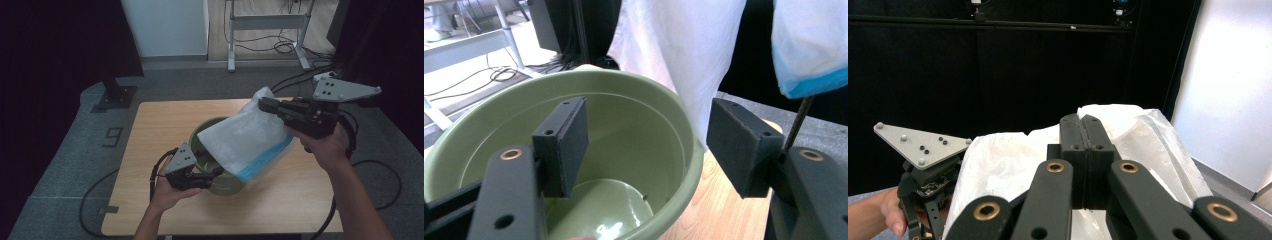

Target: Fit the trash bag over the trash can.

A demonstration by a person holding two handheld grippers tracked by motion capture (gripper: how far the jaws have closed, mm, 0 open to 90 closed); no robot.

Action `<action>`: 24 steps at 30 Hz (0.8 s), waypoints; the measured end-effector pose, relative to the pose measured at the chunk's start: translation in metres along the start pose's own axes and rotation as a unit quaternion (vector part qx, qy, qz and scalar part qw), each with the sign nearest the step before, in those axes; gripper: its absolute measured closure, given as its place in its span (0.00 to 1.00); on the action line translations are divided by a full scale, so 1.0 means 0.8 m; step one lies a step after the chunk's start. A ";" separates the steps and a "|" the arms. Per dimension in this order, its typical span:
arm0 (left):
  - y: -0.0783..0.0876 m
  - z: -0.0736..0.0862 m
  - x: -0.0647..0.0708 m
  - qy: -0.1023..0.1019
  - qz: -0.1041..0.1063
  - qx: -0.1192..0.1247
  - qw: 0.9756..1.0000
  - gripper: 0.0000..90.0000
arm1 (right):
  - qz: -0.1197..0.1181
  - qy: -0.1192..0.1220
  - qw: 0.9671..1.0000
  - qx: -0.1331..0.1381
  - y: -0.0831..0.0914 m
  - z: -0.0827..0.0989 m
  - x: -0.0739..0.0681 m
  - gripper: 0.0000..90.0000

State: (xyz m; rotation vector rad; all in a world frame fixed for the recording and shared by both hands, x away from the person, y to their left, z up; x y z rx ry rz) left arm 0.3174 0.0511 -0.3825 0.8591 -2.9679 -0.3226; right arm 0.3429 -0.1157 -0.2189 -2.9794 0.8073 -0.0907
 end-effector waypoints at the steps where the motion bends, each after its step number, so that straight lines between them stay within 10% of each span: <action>1: -0.001 -0.001 0.000 0.000 0.000 0.001 1.000 0.38 | -0.001 0.000 1.000 0.000 -0.001 0.000 -0.001 0.99; 8: -0.007 -0.010 -0.001 0.007 0.010 0.014 1.000 0.49 | -0.009 -0.002 1.000 -0.002 -0.009 0.003 -0.005 0.99; 17: -0.011 -0.021 -0.005 0.020 0.036 0.027 0.999 0.91 | -0.014 -0.002 1.000 0.002 -0.014 0.004 -0.007 0.99; 24: -0.009 -0.040 -0.013 0.019 0.012 0.058 0.998 1.00 | -0.011 -0.003 1.000 0.004 -0.012 0.002 -0.005 0.99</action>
Point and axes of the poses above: each handheld gripper's, and its own axes: y roughly backward along the jaws, z roughly out of its underside, x roughly to its right, the point moved 9 cm from there along -y, roughly forward along the jaws, and after that the axes turned 10 degrees about x, right-handed, at the moved point
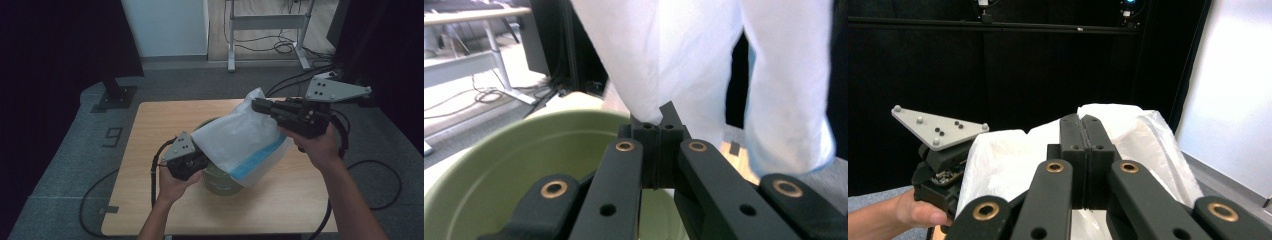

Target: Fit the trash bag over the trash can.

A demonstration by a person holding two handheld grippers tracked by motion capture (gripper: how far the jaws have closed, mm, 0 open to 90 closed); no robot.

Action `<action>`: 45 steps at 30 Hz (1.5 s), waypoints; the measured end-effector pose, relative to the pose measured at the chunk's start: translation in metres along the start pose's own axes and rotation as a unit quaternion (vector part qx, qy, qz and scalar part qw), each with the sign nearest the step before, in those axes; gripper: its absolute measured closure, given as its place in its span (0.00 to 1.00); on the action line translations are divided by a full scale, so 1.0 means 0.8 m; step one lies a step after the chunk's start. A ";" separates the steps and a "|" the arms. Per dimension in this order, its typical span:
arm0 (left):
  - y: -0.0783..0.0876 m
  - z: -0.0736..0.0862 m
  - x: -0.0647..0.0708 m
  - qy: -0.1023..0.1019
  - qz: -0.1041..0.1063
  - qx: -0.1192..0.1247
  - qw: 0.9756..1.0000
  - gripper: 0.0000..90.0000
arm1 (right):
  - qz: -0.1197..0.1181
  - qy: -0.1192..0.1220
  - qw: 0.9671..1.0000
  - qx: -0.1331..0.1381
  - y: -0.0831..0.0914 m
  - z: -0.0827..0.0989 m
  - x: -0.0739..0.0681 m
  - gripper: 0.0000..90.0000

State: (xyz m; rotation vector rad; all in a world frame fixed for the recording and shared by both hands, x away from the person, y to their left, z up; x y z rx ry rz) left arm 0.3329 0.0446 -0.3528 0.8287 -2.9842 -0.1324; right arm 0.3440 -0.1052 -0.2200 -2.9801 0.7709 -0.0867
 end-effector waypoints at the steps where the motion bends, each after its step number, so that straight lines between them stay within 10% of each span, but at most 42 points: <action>1: 0.000 -0.005 -0.002 0.000 -0.006 0.005 1.000 1.00 | 0.001 0.001 1.000 0.002 0.001 -0.002 0.000 0.99; 14: 0.008 -0.058 -0.031 -0.045 -0.090 0.048 0.994 1.00 | 0.004 0.008 1.000 0.016 0.010 -0.017 -0.004 0.98; 28: 0.008 -0.051 -0.073 -0.042 -0.119 0.047 0.991 1.00 | 0.007 0.003 1.000 0.002 -0.008 -0.001 0.009 0.98; 45: 0.008 -0.090 -0.126 -0.052 -0.149 0.063 0.985 1.00 | 0.013 0.006 1.000 0.012 -0.047 -0.023 0.032 0.98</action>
Point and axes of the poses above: each handheld gripper's, and its own axes: y roughly backward along the jaws, z roughly out of its underside, x roughly to its right, the point moved 9 cm from there along -y, roughly forward along the jaws, and after that the axes turned 10 degrees about x, right-handed, at the moved point
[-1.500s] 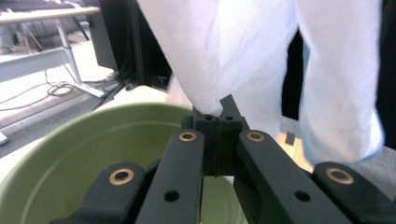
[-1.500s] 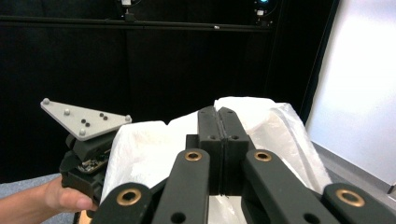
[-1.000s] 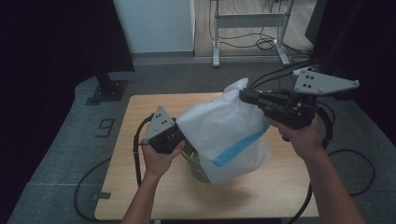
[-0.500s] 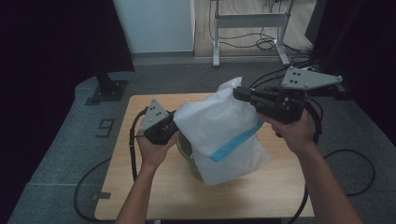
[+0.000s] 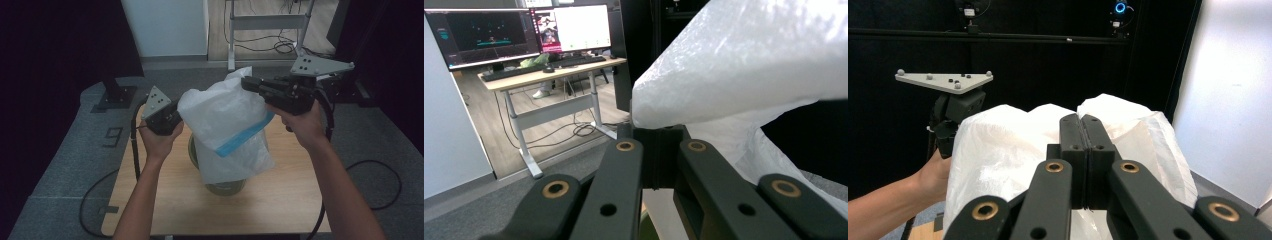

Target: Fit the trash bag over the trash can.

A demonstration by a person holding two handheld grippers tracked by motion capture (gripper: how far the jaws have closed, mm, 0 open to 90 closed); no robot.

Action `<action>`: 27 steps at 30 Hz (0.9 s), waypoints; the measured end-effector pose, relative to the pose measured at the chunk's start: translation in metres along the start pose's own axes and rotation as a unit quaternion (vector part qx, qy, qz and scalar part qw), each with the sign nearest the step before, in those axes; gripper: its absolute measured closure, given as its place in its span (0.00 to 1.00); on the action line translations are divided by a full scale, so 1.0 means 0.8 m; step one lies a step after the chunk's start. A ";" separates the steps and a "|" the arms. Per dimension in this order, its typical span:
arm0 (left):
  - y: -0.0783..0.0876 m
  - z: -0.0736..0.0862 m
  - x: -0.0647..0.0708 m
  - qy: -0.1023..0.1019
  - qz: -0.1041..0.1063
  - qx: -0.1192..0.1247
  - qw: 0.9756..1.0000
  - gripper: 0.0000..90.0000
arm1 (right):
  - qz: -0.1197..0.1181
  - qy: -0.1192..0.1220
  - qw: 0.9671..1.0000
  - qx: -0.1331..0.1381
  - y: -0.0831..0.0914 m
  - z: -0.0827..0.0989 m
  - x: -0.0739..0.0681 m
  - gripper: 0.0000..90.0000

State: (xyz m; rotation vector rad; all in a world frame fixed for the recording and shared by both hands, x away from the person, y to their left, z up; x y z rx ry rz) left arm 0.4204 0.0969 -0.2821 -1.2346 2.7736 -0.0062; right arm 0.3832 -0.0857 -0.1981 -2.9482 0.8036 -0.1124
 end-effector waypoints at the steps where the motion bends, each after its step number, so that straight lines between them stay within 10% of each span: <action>1: 0.000 0.000 -0.001 -0.001 -0.001 0.000 1.000 1.00 | 0.000 0.001 1.000 0.001 -0.001 -0.001 0.000 0.98; 13: 0.008 -0.003 -0.008 -0.013 -0.029 0.005 0.999 1.00 | -0.005 0.002 1.000 0.004 -0.004 0.004 -0.005 0.98; 27: -0.003 0.038 -0.009 -0.010 -0.022 -0.032 0.999 1.00 | 0.009 -0.017 1.000 -0.019 -0.012 0.048 0.014 0.98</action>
Point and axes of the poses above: each handheld gripper's, and its own axes: y roughly backward along the jaws, z roughly out of its underside, x roughly to its right, the point moved 9 cm from there along -y, roughly forward along the jaws, and after that the axes turned 10 degrees about x, right-handed, at the moved point
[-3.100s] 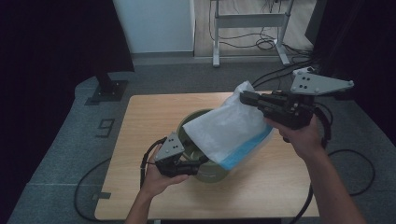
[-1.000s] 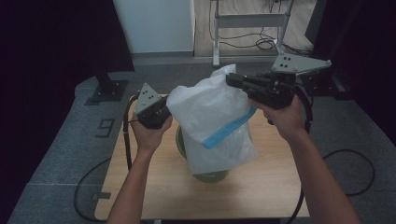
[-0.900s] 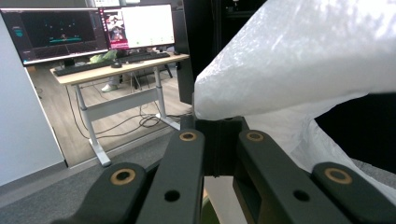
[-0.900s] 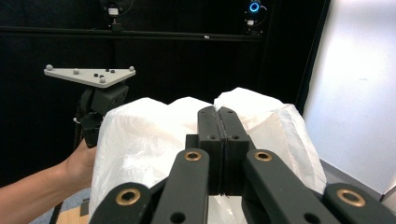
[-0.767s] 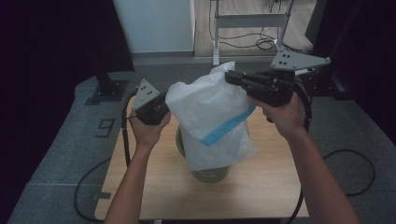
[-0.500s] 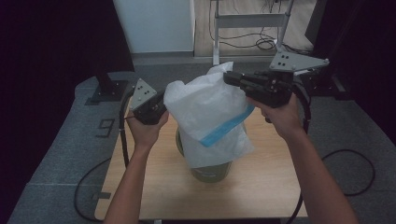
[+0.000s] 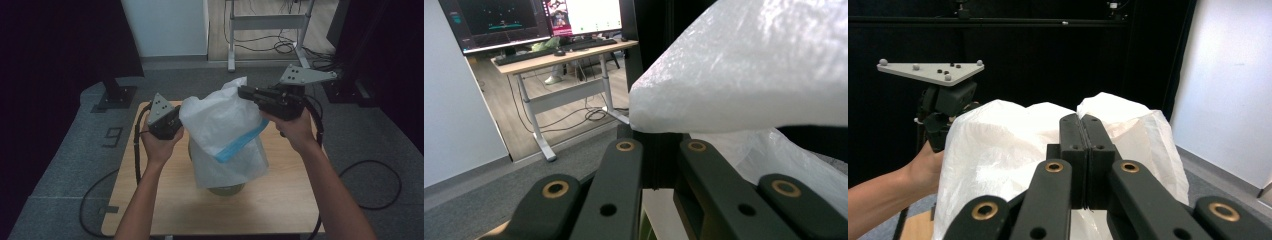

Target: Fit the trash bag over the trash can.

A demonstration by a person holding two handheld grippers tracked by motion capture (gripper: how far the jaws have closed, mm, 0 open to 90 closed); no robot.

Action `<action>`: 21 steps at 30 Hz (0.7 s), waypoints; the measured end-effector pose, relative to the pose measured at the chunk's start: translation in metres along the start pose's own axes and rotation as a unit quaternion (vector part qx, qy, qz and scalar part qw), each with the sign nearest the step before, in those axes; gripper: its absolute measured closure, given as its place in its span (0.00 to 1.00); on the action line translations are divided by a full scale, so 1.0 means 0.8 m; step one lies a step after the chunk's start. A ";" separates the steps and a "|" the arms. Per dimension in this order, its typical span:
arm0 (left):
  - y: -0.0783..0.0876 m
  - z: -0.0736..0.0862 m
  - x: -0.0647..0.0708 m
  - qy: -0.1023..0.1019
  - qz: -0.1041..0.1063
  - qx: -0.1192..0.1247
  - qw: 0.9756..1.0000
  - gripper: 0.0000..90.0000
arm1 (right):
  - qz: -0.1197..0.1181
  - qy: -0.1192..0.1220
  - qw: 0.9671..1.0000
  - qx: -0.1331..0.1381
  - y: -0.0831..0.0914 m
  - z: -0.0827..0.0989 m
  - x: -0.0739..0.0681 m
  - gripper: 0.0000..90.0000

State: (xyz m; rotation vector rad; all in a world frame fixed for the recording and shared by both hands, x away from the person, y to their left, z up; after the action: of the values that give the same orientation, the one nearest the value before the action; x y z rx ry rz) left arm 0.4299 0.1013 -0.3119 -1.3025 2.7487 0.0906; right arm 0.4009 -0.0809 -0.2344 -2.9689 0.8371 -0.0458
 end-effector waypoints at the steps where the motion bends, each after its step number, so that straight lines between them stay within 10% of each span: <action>1: -0.002 -0.002 -0.001 0.000 0.001 0.001 1.000 1.00 | 0.003 0.001 1.000 0.000 -0.001 -0.001 0.003 0.98; 21: -0.030 -0.020 -0.041 0.018 0.000 0.007 1.000 1.00 | 0.015 -0.002 1.000 -0.002 -0.035 -0.019 0.051 0.98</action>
State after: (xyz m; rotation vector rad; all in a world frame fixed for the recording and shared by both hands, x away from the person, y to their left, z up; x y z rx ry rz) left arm 0.4686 0.1097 -0.2923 -1.3139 2.7733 0.0472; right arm 0.4494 -0.0790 -0.2170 -2.9583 0.8830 -0.0368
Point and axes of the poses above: each handheld gripper's, and its own axes: y roughly backward along the jaws, z roughly out of its underside, x roughly to its right, the point moved 9 cm from there along -y, roughly forward along the jaws, and after that the axes turned 10 degrees about x, right-handed, at the moved point
